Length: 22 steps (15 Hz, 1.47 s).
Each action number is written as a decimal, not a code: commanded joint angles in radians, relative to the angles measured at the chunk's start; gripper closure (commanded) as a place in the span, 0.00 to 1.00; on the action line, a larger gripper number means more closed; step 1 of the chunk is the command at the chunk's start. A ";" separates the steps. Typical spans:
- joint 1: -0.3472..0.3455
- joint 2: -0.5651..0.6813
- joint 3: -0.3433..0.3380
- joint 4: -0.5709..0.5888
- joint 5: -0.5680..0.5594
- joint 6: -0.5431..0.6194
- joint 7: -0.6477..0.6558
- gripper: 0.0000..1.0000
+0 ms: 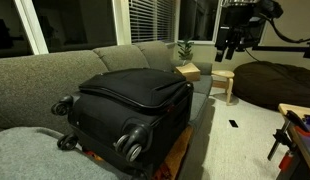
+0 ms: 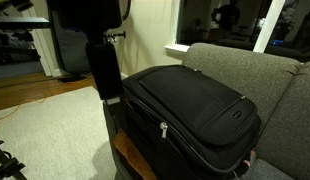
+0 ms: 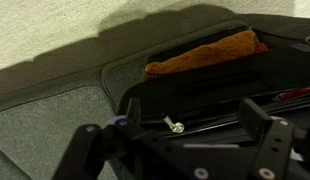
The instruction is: Close the zip on the suitcase
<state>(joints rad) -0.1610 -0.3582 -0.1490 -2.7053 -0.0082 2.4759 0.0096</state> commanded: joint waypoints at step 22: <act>0.094 0.102 -0.101 -0.020 0.244 0.134 -0.393 0.00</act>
<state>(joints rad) -0.0962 -0.2826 -0.2178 -2.7206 0.1820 2.5666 -0.3285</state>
